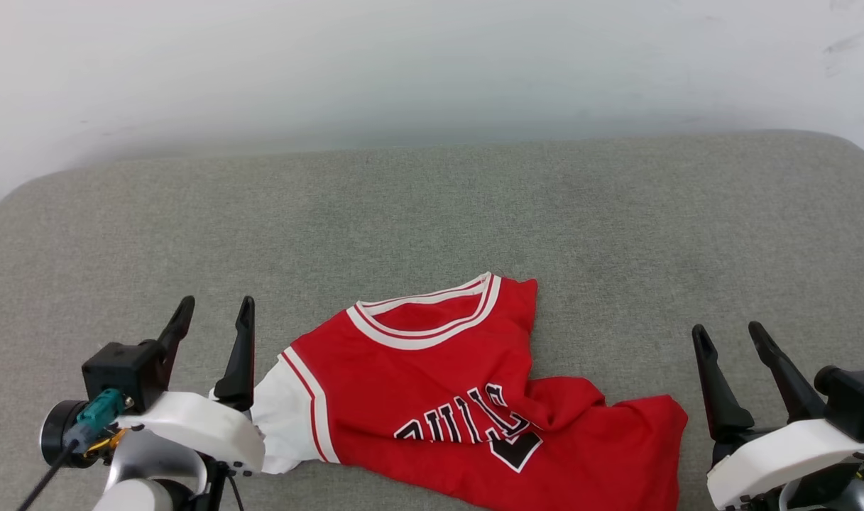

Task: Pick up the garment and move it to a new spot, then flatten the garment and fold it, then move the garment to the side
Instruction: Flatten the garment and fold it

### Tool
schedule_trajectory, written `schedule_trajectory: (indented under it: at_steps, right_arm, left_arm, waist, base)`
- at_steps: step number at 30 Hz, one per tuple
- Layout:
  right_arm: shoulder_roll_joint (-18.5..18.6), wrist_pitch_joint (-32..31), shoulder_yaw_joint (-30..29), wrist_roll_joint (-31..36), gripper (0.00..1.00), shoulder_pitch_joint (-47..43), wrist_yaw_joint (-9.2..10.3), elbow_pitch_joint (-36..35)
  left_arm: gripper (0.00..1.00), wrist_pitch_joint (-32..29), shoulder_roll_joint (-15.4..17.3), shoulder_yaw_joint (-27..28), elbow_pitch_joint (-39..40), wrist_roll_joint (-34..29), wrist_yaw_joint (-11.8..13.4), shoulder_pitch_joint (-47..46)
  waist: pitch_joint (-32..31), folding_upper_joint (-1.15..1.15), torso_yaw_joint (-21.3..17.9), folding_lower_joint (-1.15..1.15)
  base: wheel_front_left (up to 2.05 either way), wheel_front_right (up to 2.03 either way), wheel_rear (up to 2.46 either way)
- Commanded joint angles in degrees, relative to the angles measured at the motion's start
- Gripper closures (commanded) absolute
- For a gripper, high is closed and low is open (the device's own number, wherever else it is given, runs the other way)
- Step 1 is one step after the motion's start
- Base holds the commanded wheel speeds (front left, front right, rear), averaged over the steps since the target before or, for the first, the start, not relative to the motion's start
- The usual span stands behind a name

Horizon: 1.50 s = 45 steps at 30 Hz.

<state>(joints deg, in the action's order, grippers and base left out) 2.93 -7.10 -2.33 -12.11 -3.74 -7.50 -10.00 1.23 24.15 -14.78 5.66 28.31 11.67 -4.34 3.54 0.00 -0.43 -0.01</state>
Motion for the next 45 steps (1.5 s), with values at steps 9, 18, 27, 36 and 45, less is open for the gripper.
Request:
schedule_trajectory:
  at_steps: [9, 18, 27, 36, 45]
  right_arm:
    - [-0.08, -3.48, -2.76, -1.88, 0.0, 0.73, 0.02, 3.4]
    - [5.6, -20.38, 0.29, -8.38, 0.0, 9.81, 0.01, 10.84]
    - [9.84, -29.36, 9.27, -12.33, 0.0, 23.71, 0.02, 19.09]
    - [11.05, -33.2, 15.85, -14.8, 0.0, 30.8, 0.02, 29.83]
    - [11.98, -37.72, 20.4, -18.24, 1.0, 30.71, 0.01, 36.58]
  left_arm:
    - [0.0, 5.47, -2.38, -0.56, 4.55, -4.15, 4.44, 1.72]
    - [0.0, 6.53, -3.59, -1.88, 5.15, -4.24, 4.5, 1.37]
    - [0.0, 8.43, -5.25, -3.24, 3.37, -3.78, 3.02, -2.15]
    - [0.0, 10.35, -6.59, -3.92, 0.34, -2.95, 1.53, -4.31]
    - [0.0, 11.51, -7.4, -4.38, -2.67, -2.59, 0.94, -5.21]
  waist:
    - [0.72, 0.0, 1.82, 0.01]
    - [3.71, 0.0, 6.36, 0.01]
    - [9.27, 0.0, 11.26, 0.01]
    - [12.75, 0.0, 14.03, 0.01]
    - [12.58, 0.0, 14.42, 0.01]
  base:
    - [0.0, 0.0, 0.0]
    - [0.0, 0.0, 0.0]
    - [0.0, 0.0, 0.0]
    - [0.0, 0.0, 0.0]
    - [0.0, 0.0, 0.0]
